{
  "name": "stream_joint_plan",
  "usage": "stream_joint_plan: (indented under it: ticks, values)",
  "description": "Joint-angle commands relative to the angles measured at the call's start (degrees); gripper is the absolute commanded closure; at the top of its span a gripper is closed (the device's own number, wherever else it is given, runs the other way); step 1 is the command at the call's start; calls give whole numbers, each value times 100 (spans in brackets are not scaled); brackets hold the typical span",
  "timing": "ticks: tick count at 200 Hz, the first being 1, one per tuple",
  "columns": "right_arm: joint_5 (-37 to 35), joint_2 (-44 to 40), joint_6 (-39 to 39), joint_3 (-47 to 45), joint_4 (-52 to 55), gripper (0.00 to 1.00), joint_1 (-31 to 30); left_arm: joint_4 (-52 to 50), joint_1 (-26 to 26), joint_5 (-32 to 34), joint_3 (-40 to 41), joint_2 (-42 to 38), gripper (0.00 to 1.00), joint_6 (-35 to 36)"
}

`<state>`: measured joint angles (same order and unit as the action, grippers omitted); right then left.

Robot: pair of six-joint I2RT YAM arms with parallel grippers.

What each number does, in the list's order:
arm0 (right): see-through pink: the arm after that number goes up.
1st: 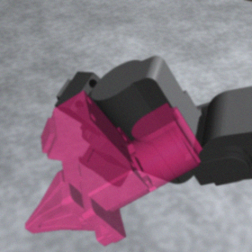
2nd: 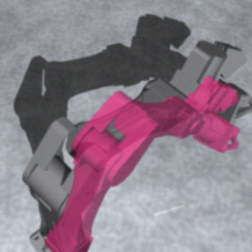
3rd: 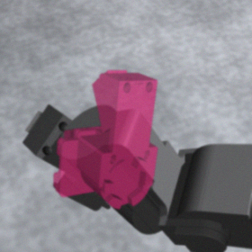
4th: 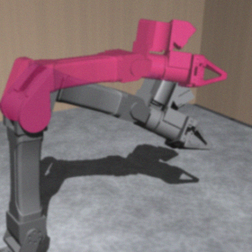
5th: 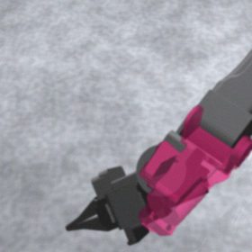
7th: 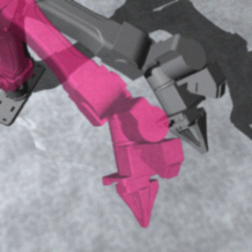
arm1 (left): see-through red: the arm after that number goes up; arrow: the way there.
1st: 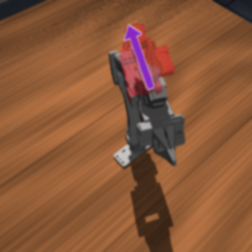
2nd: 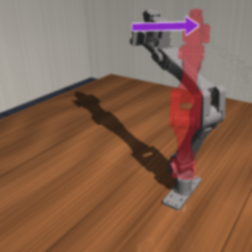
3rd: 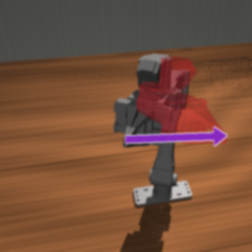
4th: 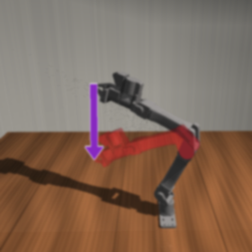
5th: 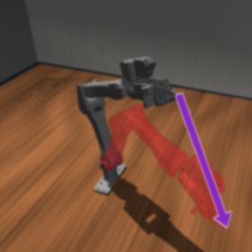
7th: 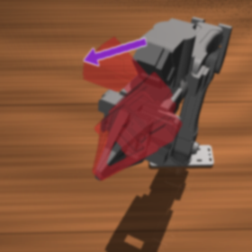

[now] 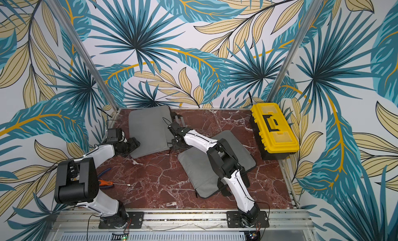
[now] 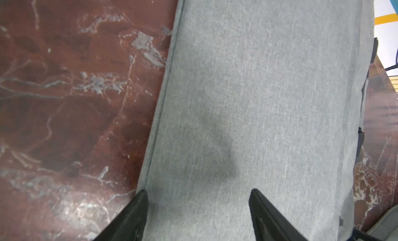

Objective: Open the zippered laptop bag and take out the laptop
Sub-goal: Adjust the zippered laptop bag at the center of the board.

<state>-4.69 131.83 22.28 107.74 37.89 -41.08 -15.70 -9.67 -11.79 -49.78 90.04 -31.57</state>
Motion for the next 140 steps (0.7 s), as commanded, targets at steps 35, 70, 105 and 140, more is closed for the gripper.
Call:
stream_joint_plan:
  ticks: [35,70,105,140]
  values:
    - [279,-912,659,-959,-552,48,-149,-385,27,151,412,-590,25,-391]
    - [259,-847,862,-966,-834,49,-281,-469,26,241,581,-850,28,-455]
    - [211,-705,1260,-966,-1103,50,-364,-465,35,112,720,-884,33,-516]
    - [103,-557,1587,-952,-1320,50,-462,-468,86,93,786,-887,34,-543]
